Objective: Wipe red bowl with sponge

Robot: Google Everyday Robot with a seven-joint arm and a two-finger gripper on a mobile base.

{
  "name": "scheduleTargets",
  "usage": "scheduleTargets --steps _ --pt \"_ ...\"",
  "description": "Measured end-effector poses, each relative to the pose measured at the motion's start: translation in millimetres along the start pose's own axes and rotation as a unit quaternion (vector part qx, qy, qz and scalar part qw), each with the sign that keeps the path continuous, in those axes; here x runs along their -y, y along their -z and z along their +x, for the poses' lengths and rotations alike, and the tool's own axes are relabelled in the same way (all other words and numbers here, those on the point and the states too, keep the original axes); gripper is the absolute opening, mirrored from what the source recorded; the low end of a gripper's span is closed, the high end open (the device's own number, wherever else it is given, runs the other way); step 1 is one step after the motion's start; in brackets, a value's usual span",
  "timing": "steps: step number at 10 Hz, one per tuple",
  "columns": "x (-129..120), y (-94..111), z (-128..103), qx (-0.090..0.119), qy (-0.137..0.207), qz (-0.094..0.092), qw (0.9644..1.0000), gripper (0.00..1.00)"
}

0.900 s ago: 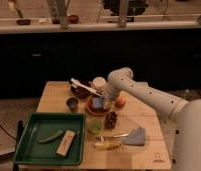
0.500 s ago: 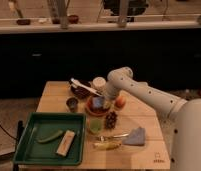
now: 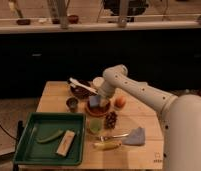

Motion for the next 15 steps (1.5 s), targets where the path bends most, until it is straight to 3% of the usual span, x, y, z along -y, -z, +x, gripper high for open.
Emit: scheduleTargets --steps 3,6,10,15 --pt "-2.9 -1.2 -19.3 0.006 0.028 -0.007 0.9996 0.0" --pt "-17.6 2.3 -22.5 0.004 0.04 -0.014 0.9991 0.0" --pt "-35.6 8.1 5.4 -0.01 0.021 -0.021 0.9995 0.0" --pt "-15.4 19.6 23.4 -0.025 0.002 -0.001 0.9997 0.0"
